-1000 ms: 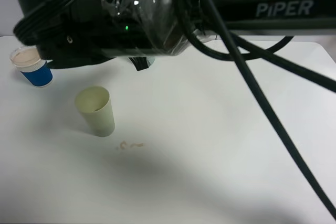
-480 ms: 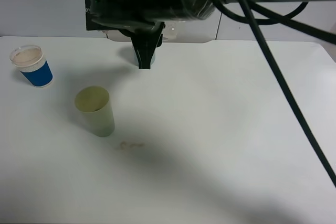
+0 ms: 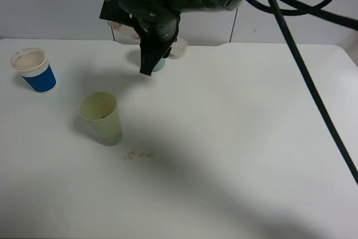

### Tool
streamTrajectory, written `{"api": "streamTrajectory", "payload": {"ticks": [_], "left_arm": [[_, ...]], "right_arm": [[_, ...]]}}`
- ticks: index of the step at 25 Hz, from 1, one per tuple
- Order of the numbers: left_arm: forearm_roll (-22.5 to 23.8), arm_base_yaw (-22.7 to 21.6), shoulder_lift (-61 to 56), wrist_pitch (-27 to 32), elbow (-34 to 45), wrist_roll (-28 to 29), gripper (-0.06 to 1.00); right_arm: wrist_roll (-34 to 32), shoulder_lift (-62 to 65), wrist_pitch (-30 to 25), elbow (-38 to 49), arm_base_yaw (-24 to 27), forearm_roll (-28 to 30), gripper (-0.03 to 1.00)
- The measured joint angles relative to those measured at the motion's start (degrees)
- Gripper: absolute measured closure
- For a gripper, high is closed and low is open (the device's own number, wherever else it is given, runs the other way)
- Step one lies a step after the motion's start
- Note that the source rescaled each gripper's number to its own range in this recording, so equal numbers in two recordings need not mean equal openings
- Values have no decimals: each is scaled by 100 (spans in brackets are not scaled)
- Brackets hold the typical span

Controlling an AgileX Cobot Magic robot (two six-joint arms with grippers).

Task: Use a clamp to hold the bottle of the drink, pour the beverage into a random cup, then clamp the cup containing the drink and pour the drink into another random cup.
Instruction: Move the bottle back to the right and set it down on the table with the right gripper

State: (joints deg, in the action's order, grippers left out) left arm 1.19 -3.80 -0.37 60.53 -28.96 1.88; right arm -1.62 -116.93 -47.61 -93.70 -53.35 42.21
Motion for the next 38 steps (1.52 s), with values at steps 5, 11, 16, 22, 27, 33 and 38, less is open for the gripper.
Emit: {"api": "streamTrajectory", "payload": {"ticks": [5,11,16,22,27,33,38], "left_arm": [[0,0,0,0,0,0,-6],[0,0,0,0,0,0,-6],[0,0,0,0,0,0,-6],[0,0,0,0,0,0,-6],[0,0,0,0,0,0,-6],[0,0,0,0,0,0,-6],[0,0,0,0,0,0,-6]], "right_arm": [[-58,6,595,339,114,-377,96],[-122,6,1080,850,228,-740,96],[-265,6,1309,912,346,-898,96],[-313,6,1411,918,505,-1001,96],[-323,6,1553,918,684,-1101,96],[-323,18,1914,1055,836,-1313,96],[-323,227,3043,1945,968,-1530,96]]}}
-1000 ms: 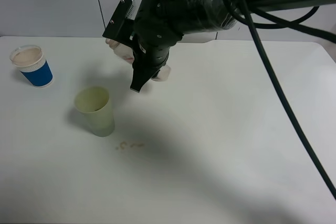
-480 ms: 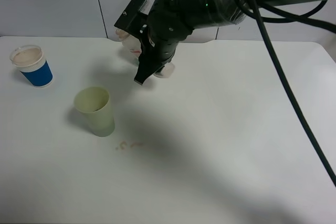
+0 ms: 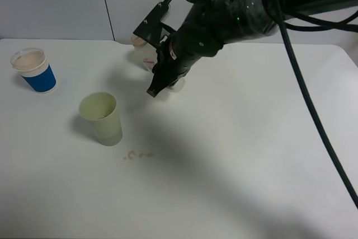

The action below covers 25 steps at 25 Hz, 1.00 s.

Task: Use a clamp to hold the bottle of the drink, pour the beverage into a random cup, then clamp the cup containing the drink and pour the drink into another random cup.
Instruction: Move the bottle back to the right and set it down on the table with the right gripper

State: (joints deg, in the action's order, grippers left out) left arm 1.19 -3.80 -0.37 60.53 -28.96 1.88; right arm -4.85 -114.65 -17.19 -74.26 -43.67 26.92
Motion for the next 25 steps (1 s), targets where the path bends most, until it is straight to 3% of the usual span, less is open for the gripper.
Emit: {"api": "streamTrajectory", "payload": {"ticks": [7,18,25], "left_arm": [[0,0,0,0,0,0,-6],[0,0,0,0,0,0,-6],[0,0,0,0,0,0,-6]], "right_arm": [[0,315,1335,1108,334,-368,96],[40,699,2606,2433,993,-560,96],[437,767,3317,2923,1413,-776,96]]}}
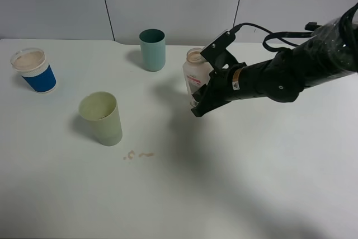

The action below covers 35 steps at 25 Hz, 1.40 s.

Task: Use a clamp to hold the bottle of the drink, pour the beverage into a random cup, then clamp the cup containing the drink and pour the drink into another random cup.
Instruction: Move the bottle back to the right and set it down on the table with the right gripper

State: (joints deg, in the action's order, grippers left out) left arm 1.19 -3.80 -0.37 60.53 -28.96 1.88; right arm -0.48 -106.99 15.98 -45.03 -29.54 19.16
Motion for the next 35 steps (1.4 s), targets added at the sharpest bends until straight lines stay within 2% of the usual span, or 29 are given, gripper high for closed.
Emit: {"api": "streamTrajectory", "payload": {"ticks": [9,15,25,28,35], "left_arm": [[0,0,0,0,0,0,-6],[0,0,0,0,0,0,-6],[0,0,0,0,0,0,-6],[0,0,0,0,0,0,-6],[0,0,0,0,0,0,-6]], "right_arm": [[1084,1,1261,558,399,-860,96],[1481,6,2240,860,520,-1496,96],[1515,-8,2933,881,520,-1958,96],[1347,-231,3347,881,520,-2078,96],[1029,-741,3678,881,520,-2078,96]]}}
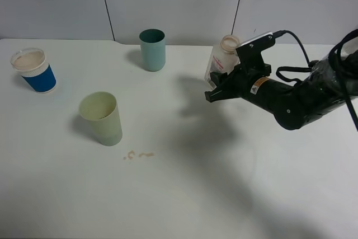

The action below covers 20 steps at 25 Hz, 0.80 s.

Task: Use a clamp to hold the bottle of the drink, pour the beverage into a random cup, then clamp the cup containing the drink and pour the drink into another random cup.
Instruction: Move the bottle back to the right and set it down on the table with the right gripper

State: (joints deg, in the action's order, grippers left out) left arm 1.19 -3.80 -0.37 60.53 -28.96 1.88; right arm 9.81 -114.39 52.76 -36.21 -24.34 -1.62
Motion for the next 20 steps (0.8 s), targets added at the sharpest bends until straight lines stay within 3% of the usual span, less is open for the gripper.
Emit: {"api": "streamTrajectory", "payload": {"ticks": [20], "left_arm": [[0,0,0,0,0,0,-6]], "right_arm": [[-120,-32,-652,0,0,-514,97]]}}
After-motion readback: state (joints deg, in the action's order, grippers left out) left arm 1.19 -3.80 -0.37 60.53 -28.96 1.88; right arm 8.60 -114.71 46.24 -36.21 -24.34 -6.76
